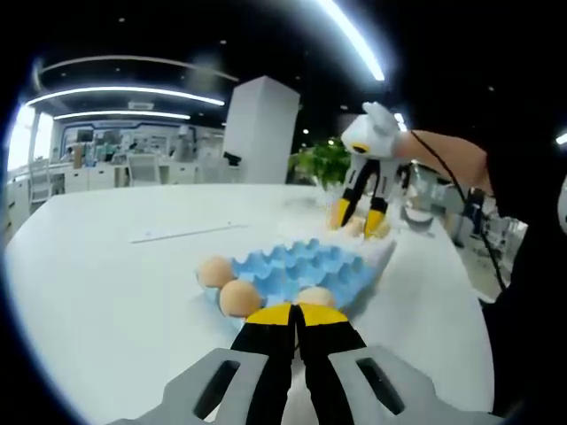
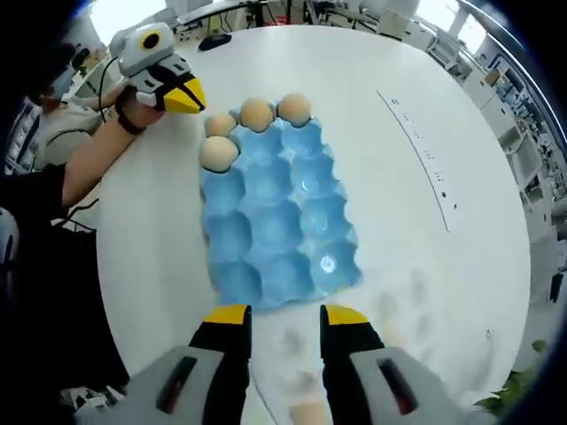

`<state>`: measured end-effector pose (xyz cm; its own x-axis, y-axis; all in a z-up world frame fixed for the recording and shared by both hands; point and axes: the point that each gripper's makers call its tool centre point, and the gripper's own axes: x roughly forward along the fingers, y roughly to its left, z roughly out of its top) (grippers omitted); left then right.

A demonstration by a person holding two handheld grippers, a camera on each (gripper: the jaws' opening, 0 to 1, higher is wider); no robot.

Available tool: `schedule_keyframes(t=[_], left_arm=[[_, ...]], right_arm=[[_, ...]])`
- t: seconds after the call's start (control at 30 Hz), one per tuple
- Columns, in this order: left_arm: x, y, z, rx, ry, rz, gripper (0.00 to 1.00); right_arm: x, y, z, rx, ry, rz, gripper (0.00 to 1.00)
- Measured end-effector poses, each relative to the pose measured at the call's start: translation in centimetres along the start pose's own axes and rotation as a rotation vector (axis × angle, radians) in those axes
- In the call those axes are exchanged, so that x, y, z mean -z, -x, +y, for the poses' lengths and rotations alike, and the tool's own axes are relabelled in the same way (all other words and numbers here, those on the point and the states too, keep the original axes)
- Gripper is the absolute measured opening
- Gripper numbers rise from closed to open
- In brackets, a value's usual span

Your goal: Pick up the eggs on the table and place them into the egg tray on the table

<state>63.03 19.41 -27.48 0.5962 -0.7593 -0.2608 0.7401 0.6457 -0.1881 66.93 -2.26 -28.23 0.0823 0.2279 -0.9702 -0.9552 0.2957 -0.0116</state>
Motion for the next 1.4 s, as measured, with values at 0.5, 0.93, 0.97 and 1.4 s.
schedule_keyframes(t=[0.5,0.93,0.97,1.4], left_arm=[[0.0,-0.2,0.3,-0.003,-0.007,0.006,0.00],[-0.1,-0.1,0.9,-0.007,-0.008,0.005,0.00],[-0.1,0.0,0.9,-0.007,-0.009,0.005,0.00],[-0.1,0.0,0.7,-0.007,-0.011,0.003,0.00]], right_arm=[[3.6,0.1,-2.2,0.026,-0.073,0.008,0.32],[4.9,0.0,-2.7,0.038,-0.091,0.011,0.34],[5.0,0.0,-2.8,0.040,-0.093,0.009,0.34],[6.3,-0.3,-3.6,0.059,-0.123,0.014,0.34]])
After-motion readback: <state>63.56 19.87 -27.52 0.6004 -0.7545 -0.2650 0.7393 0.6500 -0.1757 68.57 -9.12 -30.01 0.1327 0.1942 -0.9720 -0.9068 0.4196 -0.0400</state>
